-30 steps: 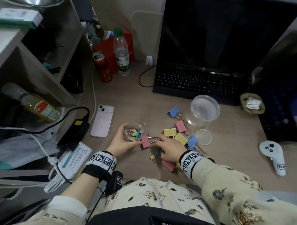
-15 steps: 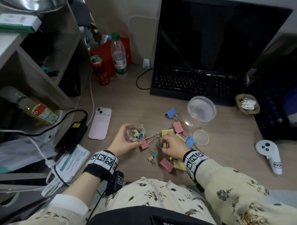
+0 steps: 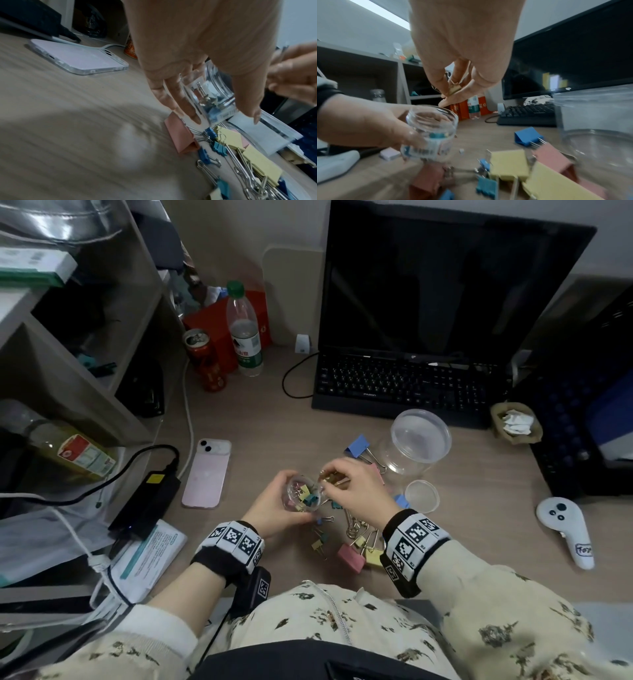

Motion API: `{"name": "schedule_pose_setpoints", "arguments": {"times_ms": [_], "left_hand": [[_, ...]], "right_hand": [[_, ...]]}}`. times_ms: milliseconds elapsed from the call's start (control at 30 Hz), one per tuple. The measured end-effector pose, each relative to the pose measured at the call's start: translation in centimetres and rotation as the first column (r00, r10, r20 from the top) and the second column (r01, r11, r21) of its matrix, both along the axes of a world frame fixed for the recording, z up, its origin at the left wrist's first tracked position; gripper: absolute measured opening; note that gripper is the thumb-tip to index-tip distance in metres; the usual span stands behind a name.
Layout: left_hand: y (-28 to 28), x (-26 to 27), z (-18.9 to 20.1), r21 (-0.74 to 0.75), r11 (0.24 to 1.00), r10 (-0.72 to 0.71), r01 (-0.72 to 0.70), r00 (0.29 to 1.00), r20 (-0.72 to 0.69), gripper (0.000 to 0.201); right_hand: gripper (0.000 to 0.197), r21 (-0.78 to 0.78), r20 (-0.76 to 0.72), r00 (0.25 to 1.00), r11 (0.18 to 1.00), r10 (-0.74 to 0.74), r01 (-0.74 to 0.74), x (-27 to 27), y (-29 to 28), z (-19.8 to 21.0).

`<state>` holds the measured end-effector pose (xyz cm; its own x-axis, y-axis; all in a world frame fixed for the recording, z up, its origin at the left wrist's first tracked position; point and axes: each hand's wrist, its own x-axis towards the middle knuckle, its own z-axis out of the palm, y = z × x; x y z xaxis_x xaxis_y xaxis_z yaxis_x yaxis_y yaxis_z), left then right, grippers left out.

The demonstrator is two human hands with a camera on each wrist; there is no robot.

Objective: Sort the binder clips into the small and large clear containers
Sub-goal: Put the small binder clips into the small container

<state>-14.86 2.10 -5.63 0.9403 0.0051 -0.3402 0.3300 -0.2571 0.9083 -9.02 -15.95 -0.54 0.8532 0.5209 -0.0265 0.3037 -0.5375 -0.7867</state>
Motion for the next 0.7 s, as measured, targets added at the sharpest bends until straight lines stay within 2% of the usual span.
{"name": "schedule_pose_setpoints", "arguments": {"times_ms": [167, 300, 400, 467, 567, 633, 700], "left_hand": [[-0.2, 0.3, 0.3, -0.066, 0.998, -0.005, 0.007, 1.000, 0.021, 0.068], [0.3, 0.2, 0.6, -0.014, 0.999, 0.053, -0.052, 0.998, 0.037, 0.074], [0.8, 0.0, 0.6, -0.041, 0.992, 0.119, -0.118, 0.992, 0.032, 0.076], [1.2, -0.2, 0.6, -0.067, 0.987, 0.146, -0.144, 0.989, 0.030, 0.077], [1.8, -0.4, 0.3, -0.093, 0.978, 0.187, -0.184, 0.982, 0.014, 0.078], [2.0, -0.6, 0.3, -0.098, 0.975, 0.201, -0.200, 0.980, 0.001, 0.079], [2.1, -0.7, 0.4, -0.098, 0.975, 0.201, -0.200, 0.980, -0.002, 0.078]], "right_hand": [[0.028, 0.016, 0.002, 0.995, 0.994, 0.104, -0.104, 0.1, 1.1, 1.0], [0.022, -0.031, 0.075, 0.996, 0.998, 0.051, -0.048, 0.4, 0.3, 0.9], [0.010, -0.175, 0.077, 0.995, 0.983, 0.066, -0.052, 0.6, -0.7, -0.3], [0.009, -0.310, 0.005, 0.991, 0.942, 0.136, -0.128, 0.4, -1.1, -1.5], [0.037, -0.527, -0.163, 0.962, 0.805, 0.217, -0.271, -0.3, -1.2, -2.8], [0.058, -0.585, -0.218, 0.946, 0.744, 0.239, -0.323, -0.9, -0.9, -3.4], [0.067, -0.597, -0.228, 0.935, 0.720, 0.270, -0.354, -1.6, -0.4, -4.0]]}}
